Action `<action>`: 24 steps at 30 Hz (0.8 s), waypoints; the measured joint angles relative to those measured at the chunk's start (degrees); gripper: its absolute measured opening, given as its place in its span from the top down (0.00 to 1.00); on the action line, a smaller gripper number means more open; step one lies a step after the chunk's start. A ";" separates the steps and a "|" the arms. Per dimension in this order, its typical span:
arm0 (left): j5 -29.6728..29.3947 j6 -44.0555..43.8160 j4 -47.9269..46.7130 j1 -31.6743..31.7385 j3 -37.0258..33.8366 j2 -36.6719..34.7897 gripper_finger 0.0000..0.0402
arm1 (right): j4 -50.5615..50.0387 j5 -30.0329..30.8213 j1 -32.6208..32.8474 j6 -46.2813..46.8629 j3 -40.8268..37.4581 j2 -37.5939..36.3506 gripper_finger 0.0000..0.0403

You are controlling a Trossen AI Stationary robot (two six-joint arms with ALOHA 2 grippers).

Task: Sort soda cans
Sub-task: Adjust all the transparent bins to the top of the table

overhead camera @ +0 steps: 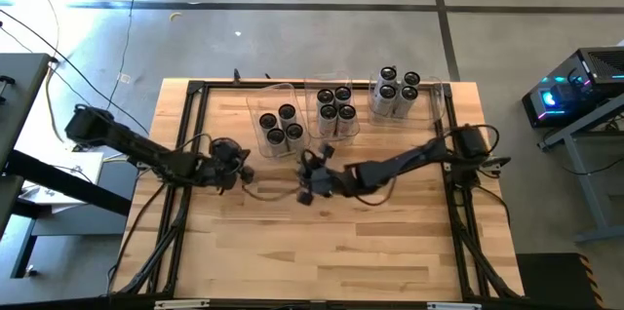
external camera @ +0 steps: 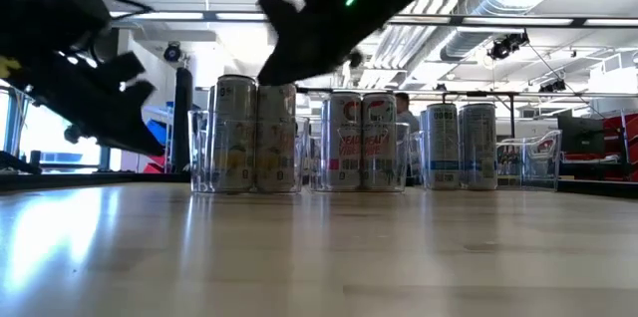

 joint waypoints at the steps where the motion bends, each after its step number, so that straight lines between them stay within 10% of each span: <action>1: 0.53 0.59 0.29 1.83 -0.01 0.76 1.00 | -2.69 0.38 1.21 0.78 -0.01 -1.35 0.73; 24: 32.84 33.80 32.90 43.92 1.30 16.37 1.00 | -19.01 5.76 18.46 16.90 -0.03 -8.50 0.73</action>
